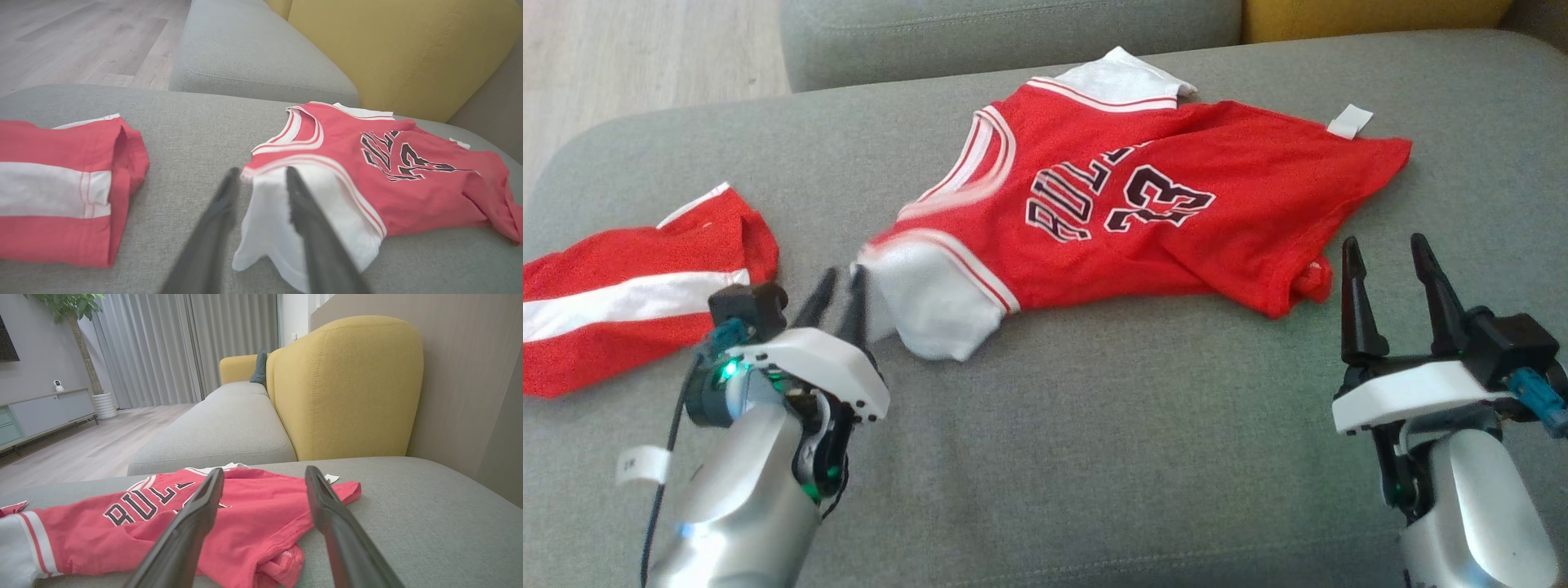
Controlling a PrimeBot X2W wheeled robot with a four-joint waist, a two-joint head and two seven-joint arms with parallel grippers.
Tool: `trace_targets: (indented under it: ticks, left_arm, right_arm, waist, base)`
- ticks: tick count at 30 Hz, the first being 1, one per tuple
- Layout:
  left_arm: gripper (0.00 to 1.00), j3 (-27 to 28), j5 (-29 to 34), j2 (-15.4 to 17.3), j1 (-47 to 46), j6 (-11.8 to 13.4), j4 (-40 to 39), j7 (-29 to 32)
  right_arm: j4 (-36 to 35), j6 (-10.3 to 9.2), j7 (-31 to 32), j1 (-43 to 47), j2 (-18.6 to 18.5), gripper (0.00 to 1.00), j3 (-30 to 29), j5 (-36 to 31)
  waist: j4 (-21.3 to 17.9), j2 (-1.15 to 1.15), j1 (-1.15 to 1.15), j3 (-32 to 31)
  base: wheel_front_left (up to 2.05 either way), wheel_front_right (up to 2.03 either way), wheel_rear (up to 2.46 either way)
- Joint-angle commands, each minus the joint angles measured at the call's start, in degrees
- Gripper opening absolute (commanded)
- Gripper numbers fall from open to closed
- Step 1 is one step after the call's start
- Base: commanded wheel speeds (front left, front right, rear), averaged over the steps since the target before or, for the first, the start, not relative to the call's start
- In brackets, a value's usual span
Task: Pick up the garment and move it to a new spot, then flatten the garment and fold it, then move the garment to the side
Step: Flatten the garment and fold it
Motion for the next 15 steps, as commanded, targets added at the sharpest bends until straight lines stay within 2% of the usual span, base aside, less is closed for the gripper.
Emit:
trace_targets:
  ticks: [1,8,15]
  left_arm:
    - [1.00,1.59,0.77,1.69,-2.12,0.64,-2.25,-0.57]
    - [1.00,4.13,1.24,0.76,1.11,2.24,-8.51,-1.40]
    - [1.00,9.82,6.79,-1.03,9.34,2.86,-23.98,-1.46]
  right_arm:
    - [-1.62,-0.04,0.17,-1.12,-0.12,1.00,1.40,0.16]
    - [-2.45,-0.04,0.40,-0.65,-0.11,1.00,0.88,0.13]
    - [-5.54,-0.04,-0.01,-0.33,-0.11,1.00,-1.29,-0.29]
  waist:
    - [0.10,0.00,0.00,-0.09]
    - [0.68,0.00,0.00,-0.45]
    - [1.05,0.00,0.00,-0.24]
  base:
    - [0.00,0.00,0.00]
    - [0.00,0.00,0.00]
    - [0.00,0.00,0.00]
